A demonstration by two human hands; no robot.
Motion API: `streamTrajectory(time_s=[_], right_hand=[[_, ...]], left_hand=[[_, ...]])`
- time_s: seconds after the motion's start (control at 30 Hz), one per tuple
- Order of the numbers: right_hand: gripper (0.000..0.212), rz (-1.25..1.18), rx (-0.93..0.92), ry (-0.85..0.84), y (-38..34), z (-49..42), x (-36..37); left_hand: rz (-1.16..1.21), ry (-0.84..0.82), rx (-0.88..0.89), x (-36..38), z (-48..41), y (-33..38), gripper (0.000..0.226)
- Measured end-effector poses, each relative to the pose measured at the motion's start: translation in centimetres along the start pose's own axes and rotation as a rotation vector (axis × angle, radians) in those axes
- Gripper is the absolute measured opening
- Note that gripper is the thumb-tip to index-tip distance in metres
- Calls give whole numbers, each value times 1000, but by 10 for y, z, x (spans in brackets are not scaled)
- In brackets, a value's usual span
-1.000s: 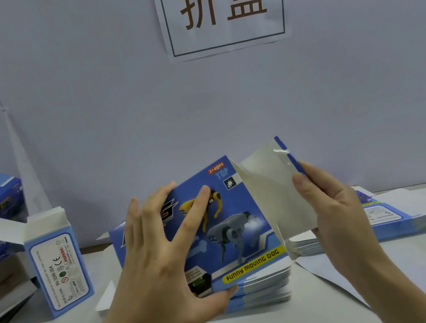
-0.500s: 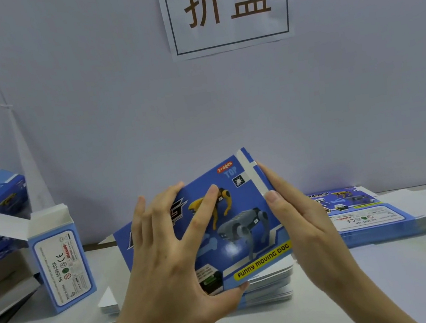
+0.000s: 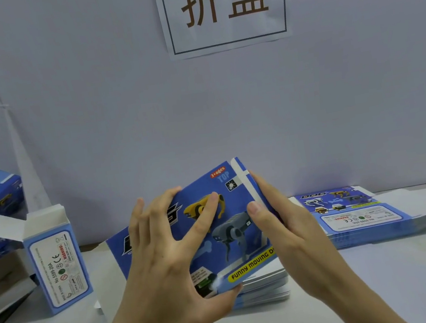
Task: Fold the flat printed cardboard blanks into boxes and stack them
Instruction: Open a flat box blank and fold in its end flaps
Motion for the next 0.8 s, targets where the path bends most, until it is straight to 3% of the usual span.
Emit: streamTrajectory(time_s=[0.27,0.47,0.7,0.8], right_hand=[[37,14,-102,68,-9,2,-1],[32,-42,-55,59,-6,-1,0],[34,-130,2,92,-2,1,8],[31,-196,5,12,-4,5,10]], left_hand=[[61,53,-25,-1,0,9,104],[94,122,-80,5,-2,29,104],[-31,126,19,3,-3,25,101],[-10,150,-25,1,-3,27,100]])
Point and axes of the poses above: each hand's wrist, its own z-axis away from the middle knuckle, its own x-axis out of the palm, y = z × x, the point moved 1 cm from there along -z, towards the middle knuckle, and after that the axes turned 2 degrees about x, right-handed, at the moved point
